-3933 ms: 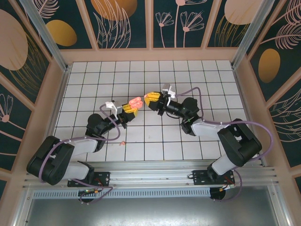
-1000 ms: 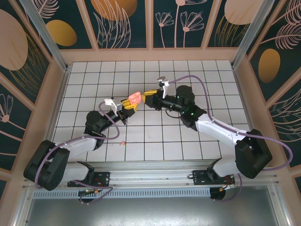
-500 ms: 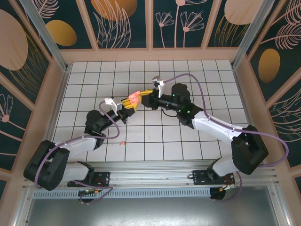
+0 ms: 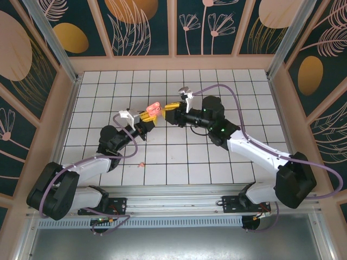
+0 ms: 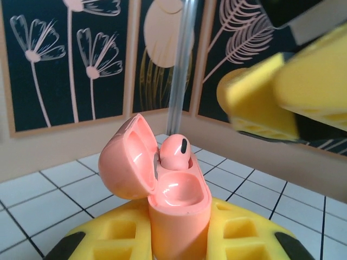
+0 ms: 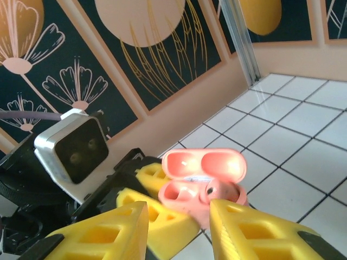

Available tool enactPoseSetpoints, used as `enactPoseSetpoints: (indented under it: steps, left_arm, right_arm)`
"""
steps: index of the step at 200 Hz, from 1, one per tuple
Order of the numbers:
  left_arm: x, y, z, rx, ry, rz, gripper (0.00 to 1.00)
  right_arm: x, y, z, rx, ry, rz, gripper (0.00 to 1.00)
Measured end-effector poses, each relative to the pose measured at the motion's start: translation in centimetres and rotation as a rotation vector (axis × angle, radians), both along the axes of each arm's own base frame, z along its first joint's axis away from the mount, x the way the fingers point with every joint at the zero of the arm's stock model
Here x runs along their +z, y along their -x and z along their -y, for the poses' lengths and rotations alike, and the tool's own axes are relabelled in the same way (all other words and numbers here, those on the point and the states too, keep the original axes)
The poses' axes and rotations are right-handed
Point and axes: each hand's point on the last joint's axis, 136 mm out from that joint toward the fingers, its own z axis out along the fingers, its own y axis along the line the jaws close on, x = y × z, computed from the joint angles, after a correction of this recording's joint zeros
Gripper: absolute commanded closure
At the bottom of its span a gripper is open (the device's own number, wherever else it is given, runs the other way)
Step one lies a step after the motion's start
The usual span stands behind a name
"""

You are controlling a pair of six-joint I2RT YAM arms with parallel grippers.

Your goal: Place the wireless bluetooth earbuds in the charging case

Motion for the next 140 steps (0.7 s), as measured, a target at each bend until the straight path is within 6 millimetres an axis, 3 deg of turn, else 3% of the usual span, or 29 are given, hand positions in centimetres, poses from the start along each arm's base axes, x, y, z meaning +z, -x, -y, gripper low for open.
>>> enactPoseSetpoints:
  steps: [32, 72, 140]
  left_arm:
    - [-0.6, -1.6, -1.4, 0.063, 0.053, -0.113, 0.85]
    - [-1.7, -4.2, -5.3, 0.175, 0.125, -0.250, 0.85]
    - [-2.9, -6.7, -9.8, 0.300, 0.200, -0.415, 0.85]
  right_arm:
    - [0.6, -0.3, -0.9, -0.039, 0.062, -0.069, 0.65]
    - [0.9, 1.1, -3.5, -0.052, 0.137, -0.130, 0.65]
    - [-6.0, 3.0, -5.8, -0.165, 0.335, -0.416, 0.65]
